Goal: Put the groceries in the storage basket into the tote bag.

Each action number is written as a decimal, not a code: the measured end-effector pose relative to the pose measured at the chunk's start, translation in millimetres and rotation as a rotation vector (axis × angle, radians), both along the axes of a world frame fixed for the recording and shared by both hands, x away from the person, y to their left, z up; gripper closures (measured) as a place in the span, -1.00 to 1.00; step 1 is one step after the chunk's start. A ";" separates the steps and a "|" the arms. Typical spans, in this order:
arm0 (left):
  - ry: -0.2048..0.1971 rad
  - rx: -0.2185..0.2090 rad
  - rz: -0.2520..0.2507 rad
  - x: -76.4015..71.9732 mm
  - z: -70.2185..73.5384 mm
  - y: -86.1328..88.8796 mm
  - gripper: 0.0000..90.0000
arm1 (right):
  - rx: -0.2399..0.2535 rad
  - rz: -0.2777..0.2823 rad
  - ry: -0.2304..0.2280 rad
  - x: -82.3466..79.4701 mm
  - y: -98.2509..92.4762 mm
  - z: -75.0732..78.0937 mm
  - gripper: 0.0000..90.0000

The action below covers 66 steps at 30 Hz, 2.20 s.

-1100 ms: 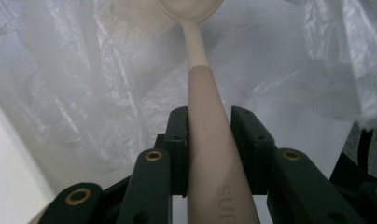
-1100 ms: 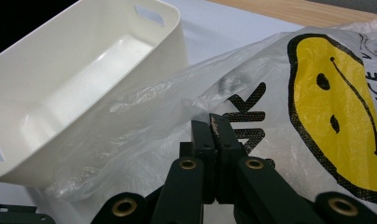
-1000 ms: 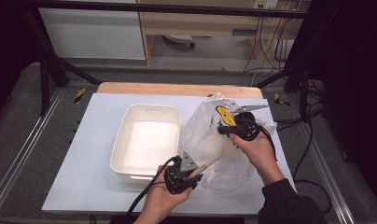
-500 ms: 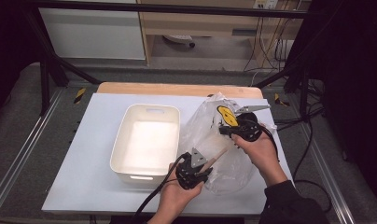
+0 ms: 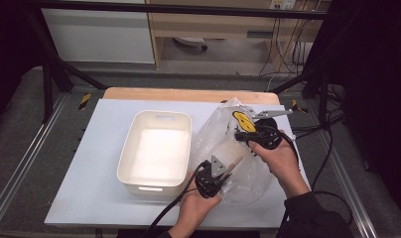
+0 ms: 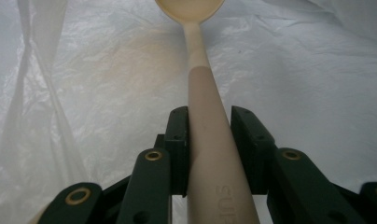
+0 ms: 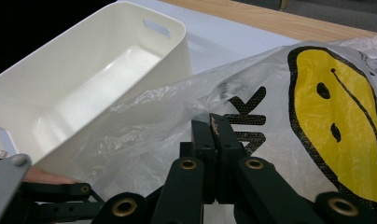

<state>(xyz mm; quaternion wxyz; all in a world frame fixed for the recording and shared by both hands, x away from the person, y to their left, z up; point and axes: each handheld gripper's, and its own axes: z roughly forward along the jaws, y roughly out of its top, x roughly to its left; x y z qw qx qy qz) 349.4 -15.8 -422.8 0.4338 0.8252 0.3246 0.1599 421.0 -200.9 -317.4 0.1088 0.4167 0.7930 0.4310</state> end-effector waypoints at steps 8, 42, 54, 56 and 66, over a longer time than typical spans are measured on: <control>-0.032 0.005 0.004 12.0 -5.4 -11.0 0.52 | 0.001 0.006 -0.006 1.3 2.2 0.3 1.00; -0.118 0.067 0.015 47.1 -19.1 -41.2 0.52 | 0.020 0.005 -0.015 0.8 -1.0 8.4 1.00; -0.141 0.066 0.014 59.2 -21.6 -53.6 0.52 | 0.027 0.008 -0.032 -0.2 -1.2 16.2 1.00; -0.152 0.056 0.015 59.6 -18.7 -54.8 0.52 | 0.025 0.008 -0.035 -0.5 -1.2 17.9 1.00; -0.154 0.104 -0.013 68.4 -21.8 -59.8 0.52 | 0.015 0.006 -0.026 0.0 -1.5 15.0 1.00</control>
